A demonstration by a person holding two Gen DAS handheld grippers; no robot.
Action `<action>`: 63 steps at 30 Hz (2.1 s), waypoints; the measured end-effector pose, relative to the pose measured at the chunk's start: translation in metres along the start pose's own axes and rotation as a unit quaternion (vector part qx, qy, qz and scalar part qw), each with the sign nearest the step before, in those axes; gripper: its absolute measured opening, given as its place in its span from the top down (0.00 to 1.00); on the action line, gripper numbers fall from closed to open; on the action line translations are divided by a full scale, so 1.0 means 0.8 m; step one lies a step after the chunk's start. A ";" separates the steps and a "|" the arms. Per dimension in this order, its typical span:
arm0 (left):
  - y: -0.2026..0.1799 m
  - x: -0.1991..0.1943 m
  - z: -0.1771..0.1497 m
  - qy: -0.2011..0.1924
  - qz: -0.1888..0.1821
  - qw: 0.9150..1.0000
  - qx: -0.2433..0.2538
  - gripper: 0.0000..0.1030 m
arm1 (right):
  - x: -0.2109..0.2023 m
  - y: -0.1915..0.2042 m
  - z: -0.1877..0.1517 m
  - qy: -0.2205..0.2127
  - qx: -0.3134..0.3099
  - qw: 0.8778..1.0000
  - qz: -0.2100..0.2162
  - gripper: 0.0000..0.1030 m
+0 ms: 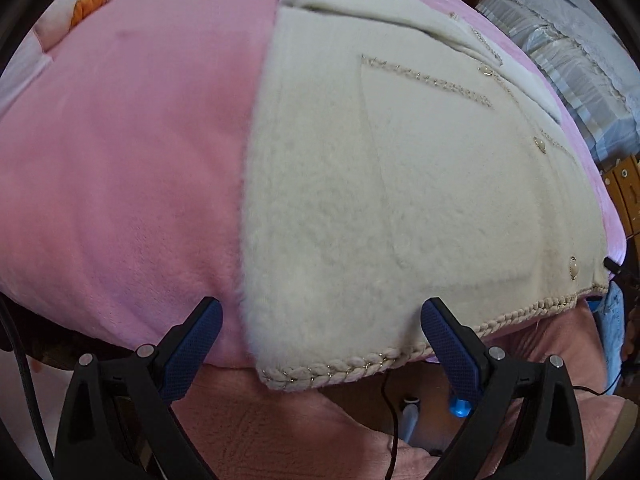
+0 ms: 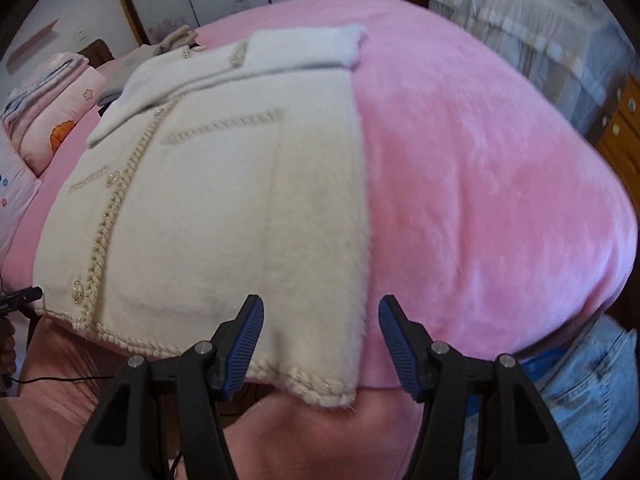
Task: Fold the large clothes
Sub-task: 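Grasp the braided hem corners with both tools and lift them, then fold the held hem up over the cardigan toward the collar, open both tools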
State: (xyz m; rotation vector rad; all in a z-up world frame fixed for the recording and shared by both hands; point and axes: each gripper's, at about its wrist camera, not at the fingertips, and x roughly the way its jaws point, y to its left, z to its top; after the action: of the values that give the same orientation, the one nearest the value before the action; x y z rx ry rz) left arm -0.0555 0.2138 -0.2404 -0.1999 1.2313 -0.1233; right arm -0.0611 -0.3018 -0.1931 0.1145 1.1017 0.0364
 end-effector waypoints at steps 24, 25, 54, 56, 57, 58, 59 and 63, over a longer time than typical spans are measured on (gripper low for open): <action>0.042 0.016 -0.016 0.015 -0.088 0.996 -0.031 0.35 | 0.045 -0.025 -0.019 0.049 0.045 0.992 0.111 0.76; 0.038 0.017 -0.015 0.016 -0.080 0.996 -0.029 0.35 | 0.046 -0.025 -0.018 0.048 0.043 0.992 0.110 0.76; 0.001 -0.148 0.275 -0.156 -0.121 0.952 -0.232 0.90 | -0.104 0.032 0.285 -0.165 0.013 0.980 0.110 0.90; 0.005 -0.140 0.326 -0.173 -0.095 0.954 -0.228 0.90 | -0.085 0.026 0.332 -0.168 0.034 0.980 0.103 0.90; 0.005 -0.131 0.353 -0.181 -0.082 0.953 -0.229 0.90 | -0.070 0.024 0.358 -0.169 0.042 0.980 0.096 0.90; 0.012 -0.126 0.376 -0.188 -0.074 0.952 -0.229 0.90 | -0.054 0.022 0.381 -0.167 0.052 0.980 0.091 0.90; 0.013 -0.115 0.399 -0.195 -0.063 0.953 -0.225 0.90 | -0.037 0.021 0.400 -0.166 0.062 0.980 0.087 0.90; 0.012 -0.039 0.477 -0.181 -0.040 0.958 -0.221 0.90 | 0.060 0.017 0.460 -0.141 0.092 0.984 0.064 0.90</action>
State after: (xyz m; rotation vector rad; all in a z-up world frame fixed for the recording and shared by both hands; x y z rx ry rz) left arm 0.2942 0.2621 -0.0922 -0.6342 0.8710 0.1192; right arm 0.2894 -0.3115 -0.0697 0.3460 0.8114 0.0331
